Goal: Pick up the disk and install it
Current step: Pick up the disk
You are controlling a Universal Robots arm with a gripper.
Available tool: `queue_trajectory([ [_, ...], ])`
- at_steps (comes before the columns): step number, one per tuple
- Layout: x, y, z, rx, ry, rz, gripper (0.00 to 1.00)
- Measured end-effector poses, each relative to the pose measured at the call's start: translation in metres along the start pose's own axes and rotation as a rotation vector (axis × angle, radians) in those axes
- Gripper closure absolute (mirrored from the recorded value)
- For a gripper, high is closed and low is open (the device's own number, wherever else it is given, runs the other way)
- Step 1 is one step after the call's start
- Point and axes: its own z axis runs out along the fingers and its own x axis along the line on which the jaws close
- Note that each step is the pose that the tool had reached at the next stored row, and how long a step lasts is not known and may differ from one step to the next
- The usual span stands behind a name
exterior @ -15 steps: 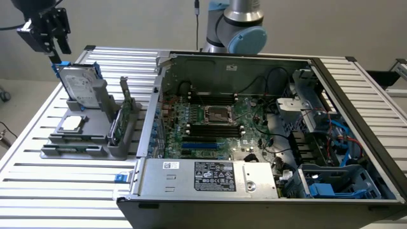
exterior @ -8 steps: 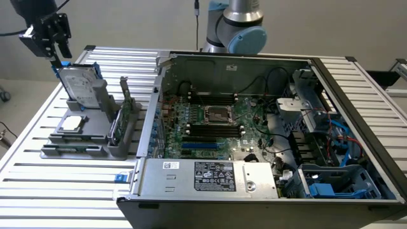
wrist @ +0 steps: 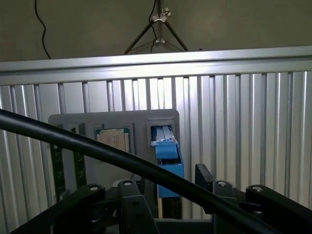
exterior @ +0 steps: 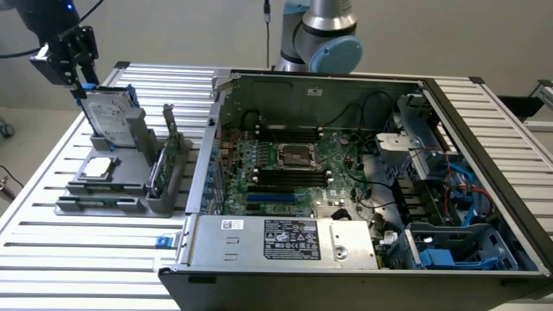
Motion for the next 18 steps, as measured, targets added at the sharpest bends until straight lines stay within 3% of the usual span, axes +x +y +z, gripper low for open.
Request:
queue_trajectory([
  [8, 0.0, 0.0004, 0.0123, -0.0005, -0.0014, 0.001, 0.46],
  [10, 0.0, 0.0003, 0.0135, -0.0066, -0.003, 0.0, 0.46],
  [14, 0.0, -0.0009, 0.0155, -0.0273, -0.0103, 0.0, 0.46],
  [18, 0.002, -0.0019, 0.0184, -0.0307, -0.0202, 0.0, 0.46],
])
